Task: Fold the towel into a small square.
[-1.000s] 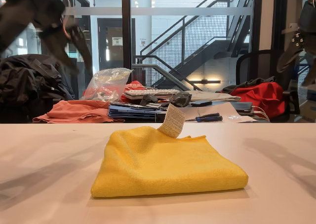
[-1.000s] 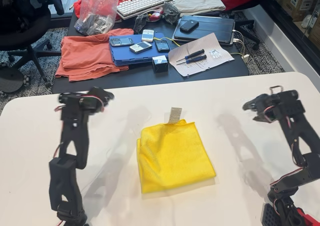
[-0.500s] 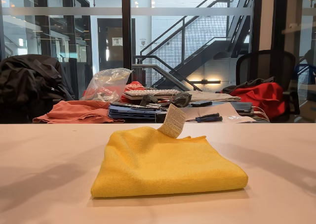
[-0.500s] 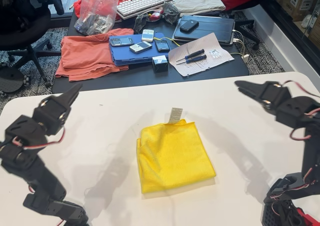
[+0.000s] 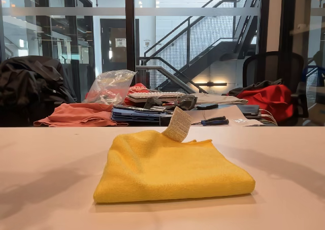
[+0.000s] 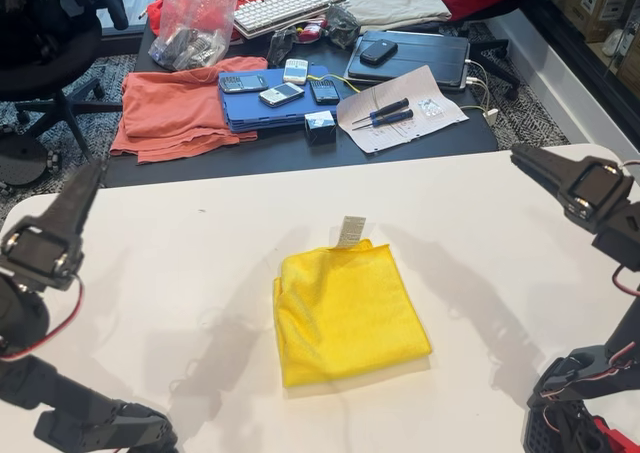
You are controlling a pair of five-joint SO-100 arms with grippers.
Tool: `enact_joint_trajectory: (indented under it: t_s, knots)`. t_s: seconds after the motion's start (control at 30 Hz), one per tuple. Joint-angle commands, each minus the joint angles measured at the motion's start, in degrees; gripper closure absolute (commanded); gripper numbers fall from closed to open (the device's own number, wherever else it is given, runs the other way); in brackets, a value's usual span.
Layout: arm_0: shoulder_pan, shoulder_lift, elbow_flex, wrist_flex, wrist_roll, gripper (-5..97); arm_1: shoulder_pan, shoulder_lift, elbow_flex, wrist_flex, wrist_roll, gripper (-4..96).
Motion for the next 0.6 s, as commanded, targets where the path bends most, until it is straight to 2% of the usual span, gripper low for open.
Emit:
enact_joint_trajectory:
  t_s: [0.0, 0.3, 0.57]
  knots:
    - [0.00, 0.53, -0.35, -3.60, 0.09, 82, 0.09, 0.09, -0.44, -0.97, 0.35, 80.6]
    - [0.00, -0.09, 0.62, -23.91, 0.53, 81, 0.09, -0.18, 0.18, -15.56, 0.35, 80.7]
    - [0.00, 0.62, 0.62, -24.43, 0.70, 81, -8.53, -0.09, 0.18, -15.73, -0.35, 80.5]
